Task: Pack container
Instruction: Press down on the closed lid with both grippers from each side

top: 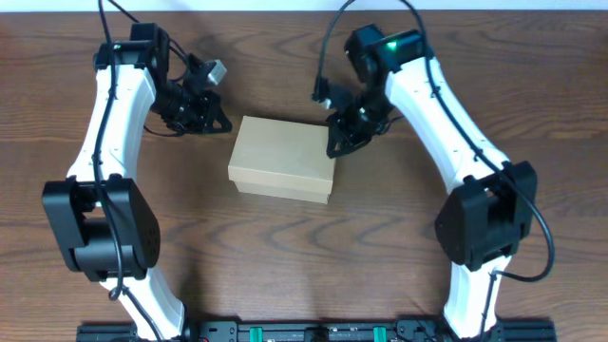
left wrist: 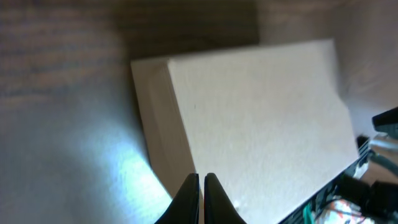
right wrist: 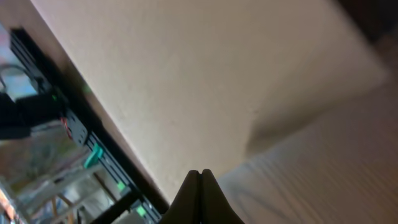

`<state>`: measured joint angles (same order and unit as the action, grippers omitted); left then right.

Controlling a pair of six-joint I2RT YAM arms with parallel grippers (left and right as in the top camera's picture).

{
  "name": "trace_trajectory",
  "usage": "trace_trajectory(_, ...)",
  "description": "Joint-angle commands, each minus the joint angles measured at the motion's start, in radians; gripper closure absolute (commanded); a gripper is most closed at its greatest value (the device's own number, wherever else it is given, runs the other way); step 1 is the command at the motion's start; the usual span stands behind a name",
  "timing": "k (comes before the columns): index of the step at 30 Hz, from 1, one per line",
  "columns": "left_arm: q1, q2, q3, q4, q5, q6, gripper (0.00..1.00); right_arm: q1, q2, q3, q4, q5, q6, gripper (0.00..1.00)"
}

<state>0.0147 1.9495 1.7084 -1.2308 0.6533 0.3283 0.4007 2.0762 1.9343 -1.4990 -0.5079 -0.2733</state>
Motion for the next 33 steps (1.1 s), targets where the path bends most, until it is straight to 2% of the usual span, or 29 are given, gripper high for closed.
trace_trajectory(1, -0.023, -0.041, 0.022, -0.041, -0.097, 0.053, 0.94, 0.023, -0.023, 0.001, -0.006, 0.037, -0.012, 0.98)
trace_trajectory(7, -0.062, -0.04, 0.021, -0.081, -0.15, 0.061, 0.94, 0.041, -0.023, -0.018, -0.008, 0.042, -0.013, 0.98)
trace_trajectory(14, -0.095, -0.04, 0.012, -0.104, -0.268, 0.056, 0.94, 0.087, -0.023, -0.163, 0.052, 0.052, -0.012, 0.98)
trace_trajectory(19, -0.095, -0.04, -0.037, -0.082, -0.27, 0.054, 0.94, 0.099, -0.023, -0.234, 0.105, 0.052, -0.004, 0.98)
trace_trajectory(26, -0.095, -0.04, -0.159, 0.005, -0.268, -0.015, 0.94, 0.098, -0.023, -0.24, 0.127, 0.09, 0.008, 0.98)
trace_trajectory(33, -0.09, -0.118, -0.121, 0.009, -0.269, -0.022, 0.94, 0.098, -0.023, -0.24, 0.127, 0.093, 0.008, 0.98)
